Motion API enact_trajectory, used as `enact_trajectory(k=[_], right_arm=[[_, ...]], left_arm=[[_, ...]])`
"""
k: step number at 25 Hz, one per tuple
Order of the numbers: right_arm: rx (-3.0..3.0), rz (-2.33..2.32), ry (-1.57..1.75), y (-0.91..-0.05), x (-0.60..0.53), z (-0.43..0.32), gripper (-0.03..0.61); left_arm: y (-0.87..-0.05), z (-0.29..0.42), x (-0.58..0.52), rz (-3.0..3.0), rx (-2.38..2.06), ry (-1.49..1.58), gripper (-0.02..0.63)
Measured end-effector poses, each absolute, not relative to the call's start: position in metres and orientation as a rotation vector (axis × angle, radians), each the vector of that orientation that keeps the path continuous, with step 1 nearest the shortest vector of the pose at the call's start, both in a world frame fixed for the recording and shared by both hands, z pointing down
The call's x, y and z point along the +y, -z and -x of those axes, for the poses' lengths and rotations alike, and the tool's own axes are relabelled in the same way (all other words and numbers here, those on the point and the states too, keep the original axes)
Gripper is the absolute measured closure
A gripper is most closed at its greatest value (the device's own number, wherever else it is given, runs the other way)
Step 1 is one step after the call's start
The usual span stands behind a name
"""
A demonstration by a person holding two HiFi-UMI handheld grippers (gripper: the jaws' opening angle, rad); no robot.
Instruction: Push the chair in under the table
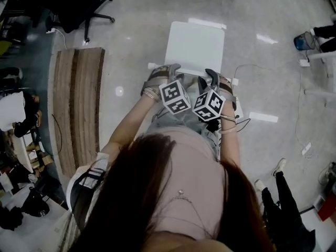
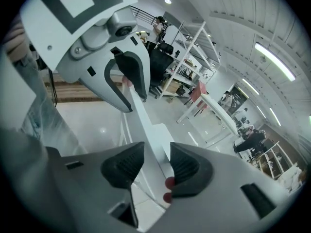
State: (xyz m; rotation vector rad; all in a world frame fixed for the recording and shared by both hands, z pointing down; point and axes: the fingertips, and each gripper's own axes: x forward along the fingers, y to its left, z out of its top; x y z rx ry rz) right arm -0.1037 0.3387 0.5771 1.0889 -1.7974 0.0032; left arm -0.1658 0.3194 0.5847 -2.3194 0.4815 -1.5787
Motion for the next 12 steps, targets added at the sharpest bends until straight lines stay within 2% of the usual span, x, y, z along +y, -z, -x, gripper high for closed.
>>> enact_trajectory(k=[12], right_arm=[[-1.732, -0.990, 0.076, -0.5798, 0.3405, 0.1051, 0.428]], left_arm=[[-0.5904, 0.1645, 0.3167, 2.242, 0.414, 1.632, 0.472]])
